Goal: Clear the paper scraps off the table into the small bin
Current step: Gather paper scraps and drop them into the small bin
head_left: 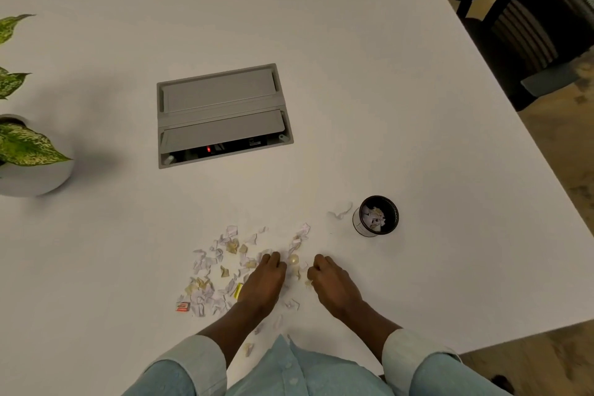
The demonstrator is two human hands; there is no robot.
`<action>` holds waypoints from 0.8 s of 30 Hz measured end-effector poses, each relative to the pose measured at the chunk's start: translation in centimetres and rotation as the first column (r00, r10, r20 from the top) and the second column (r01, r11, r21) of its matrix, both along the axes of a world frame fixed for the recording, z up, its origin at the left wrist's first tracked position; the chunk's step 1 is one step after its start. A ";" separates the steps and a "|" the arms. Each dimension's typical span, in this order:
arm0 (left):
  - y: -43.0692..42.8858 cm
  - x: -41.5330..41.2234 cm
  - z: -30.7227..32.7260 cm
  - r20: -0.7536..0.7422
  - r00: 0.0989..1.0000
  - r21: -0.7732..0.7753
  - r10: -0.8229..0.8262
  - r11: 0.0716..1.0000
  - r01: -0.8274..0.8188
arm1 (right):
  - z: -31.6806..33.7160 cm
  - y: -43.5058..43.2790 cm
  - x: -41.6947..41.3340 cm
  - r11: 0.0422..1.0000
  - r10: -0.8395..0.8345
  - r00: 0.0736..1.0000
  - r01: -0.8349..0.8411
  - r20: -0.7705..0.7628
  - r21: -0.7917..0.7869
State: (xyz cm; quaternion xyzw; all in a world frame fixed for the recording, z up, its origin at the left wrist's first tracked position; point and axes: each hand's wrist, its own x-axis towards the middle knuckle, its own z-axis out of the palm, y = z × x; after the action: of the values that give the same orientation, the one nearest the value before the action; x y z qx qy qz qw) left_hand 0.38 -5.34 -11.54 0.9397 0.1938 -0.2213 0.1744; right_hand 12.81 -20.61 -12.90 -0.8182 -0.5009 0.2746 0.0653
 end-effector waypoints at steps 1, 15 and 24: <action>0.1 0.0 -0.1 0.001 1.000 -0.002 -0.002 1.000 0.002 | -0.1 -0.2 0.2 0.999 -0.034 0.999 0.034 -0.005 0.018; -1.9 9.2 6.7 0.389 0.821 -0.354 0.418 0.891 -0.285 | 7.8 -1.6 5.8 0.591 -0.673 0.701 0.701 -0.236 0.398; -4.1 18.5 9.4 0.406 0.825 -0.403 0.394 0.887 -0.225 | 11.0 -2.8 12.7 0.467 -0.848 0.526 0.798 -0.063 0.380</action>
State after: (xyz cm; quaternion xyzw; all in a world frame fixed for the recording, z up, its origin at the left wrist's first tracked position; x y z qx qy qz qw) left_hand 18.91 -9.40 -2.17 0.8757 0.2562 0.0187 0.4089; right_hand 25.54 -23.44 -1.94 -0.9464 -0.0884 0.0558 0.3055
